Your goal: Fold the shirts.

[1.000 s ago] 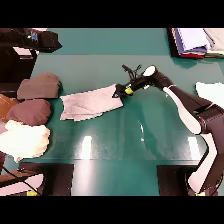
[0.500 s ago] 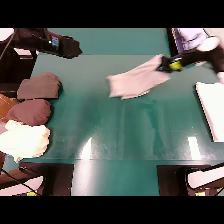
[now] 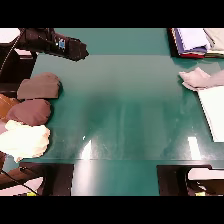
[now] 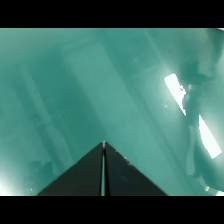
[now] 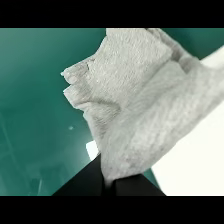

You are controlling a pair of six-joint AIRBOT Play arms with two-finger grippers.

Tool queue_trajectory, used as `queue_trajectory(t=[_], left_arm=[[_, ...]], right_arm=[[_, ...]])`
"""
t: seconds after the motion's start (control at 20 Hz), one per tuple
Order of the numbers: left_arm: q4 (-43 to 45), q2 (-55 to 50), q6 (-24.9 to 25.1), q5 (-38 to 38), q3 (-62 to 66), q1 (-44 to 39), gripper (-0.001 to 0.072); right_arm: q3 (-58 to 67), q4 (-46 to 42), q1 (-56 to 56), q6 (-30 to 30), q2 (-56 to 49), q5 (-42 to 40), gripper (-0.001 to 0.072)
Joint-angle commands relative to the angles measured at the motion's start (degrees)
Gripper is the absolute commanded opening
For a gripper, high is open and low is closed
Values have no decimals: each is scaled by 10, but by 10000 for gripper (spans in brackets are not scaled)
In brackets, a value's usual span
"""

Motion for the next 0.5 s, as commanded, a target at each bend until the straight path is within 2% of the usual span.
queue_trajectory(t=[0.0, 0.2, 0.45], left_arm=[[0, 0, -8, 2, 0, -1, 24], [0, 0, -8, 2, 0, -1, 24], [0, 0, -8, -2, 0, -1, 24]], right_arm=[[9, 4, -51, 2, 4, -16, 10], [80, 4, -50, 2, 4, -14, 10], [151, -19, -57, 22, 4, 60, 10]])
